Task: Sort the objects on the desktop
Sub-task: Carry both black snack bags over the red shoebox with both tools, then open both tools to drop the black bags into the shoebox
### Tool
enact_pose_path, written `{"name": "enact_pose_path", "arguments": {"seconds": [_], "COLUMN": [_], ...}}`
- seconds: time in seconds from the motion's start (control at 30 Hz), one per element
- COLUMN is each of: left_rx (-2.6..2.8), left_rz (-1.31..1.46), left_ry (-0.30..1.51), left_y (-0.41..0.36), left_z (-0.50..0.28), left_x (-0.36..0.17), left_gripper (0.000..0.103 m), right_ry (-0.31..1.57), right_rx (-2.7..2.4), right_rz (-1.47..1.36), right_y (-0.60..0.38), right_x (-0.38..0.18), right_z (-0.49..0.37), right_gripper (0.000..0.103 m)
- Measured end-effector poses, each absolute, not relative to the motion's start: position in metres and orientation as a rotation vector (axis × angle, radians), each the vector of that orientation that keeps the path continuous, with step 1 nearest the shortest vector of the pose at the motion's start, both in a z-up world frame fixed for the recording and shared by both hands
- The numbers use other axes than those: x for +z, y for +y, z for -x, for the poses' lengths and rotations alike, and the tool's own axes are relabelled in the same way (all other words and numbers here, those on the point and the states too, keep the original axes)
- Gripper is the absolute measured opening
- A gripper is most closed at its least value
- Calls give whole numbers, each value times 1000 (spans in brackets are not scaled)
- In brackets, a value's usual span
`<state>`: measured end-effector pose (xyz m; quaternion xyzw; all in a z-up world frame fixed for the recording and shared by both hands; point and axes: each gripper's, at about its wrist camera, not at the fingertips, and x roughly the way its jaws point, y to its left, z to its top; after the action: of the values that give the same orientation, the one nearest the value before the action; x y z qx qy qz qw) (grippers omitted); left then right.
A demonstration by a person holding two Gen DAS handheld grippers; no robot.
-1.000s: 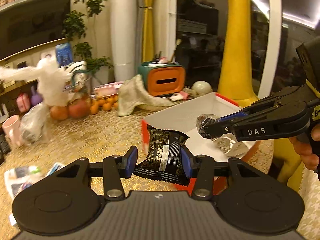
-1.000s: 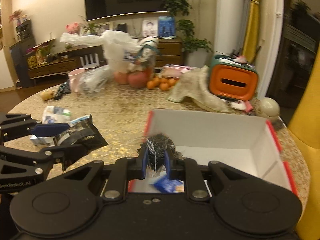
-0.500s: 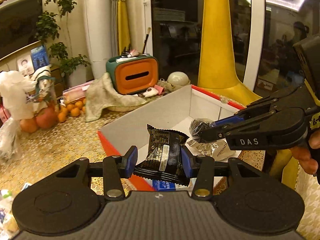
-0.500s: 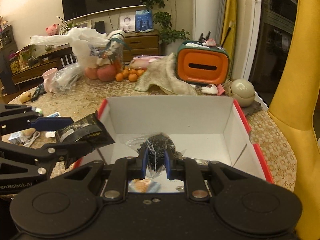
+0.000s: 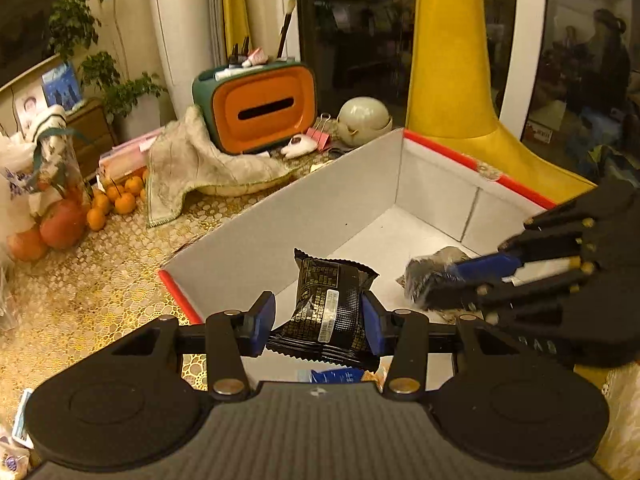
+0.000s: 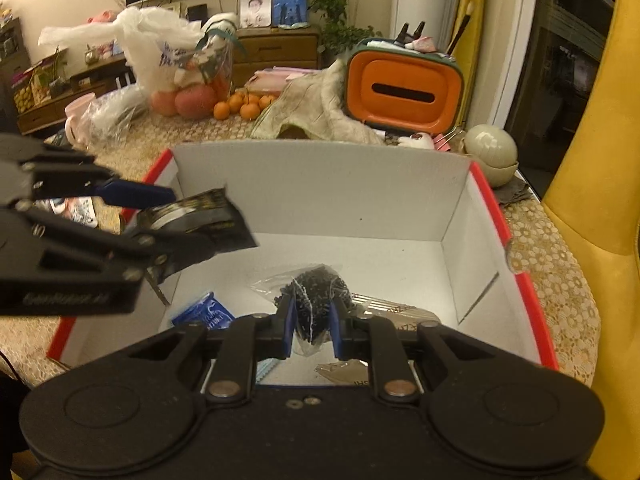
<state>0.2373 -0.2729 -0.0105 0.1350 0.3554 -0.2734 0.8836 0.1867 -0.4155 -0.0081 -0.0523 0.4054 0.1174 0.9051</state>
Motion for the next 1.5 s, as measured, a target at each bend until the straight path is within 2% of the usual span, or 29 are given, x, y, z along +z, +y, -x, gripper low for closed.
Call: {"name": "enact_pose_path", "arguments": {"seconds": [0.9,1.03,1.1,1.27,1.5], "left_rx": [-561,-556,-557,-574,-598], "left_rz": [-337,-336,-333,-298,-242], "left_ry": [1009,1013,1005,967,922], "left_y": [-315,-316,-315,-308,-285], "left_z": [-294,-293,-291,-283,-255], "left_x": [-52,-51,-50,-36,-10], "left_gripper": [46,50,59,59,59], "right_ry": [953,956,954,943,917], "right_rx": [312,316,313,312,324], "right_rz": [162,168,169,158,142], "right_y": [-405,-404,-404,-407,-404], "right_x": [-42,-42,-41,-35,-22], "right_z": [-202,-203,-203,-198,-186], "right_gripper": [16,24,25,33,35]}}
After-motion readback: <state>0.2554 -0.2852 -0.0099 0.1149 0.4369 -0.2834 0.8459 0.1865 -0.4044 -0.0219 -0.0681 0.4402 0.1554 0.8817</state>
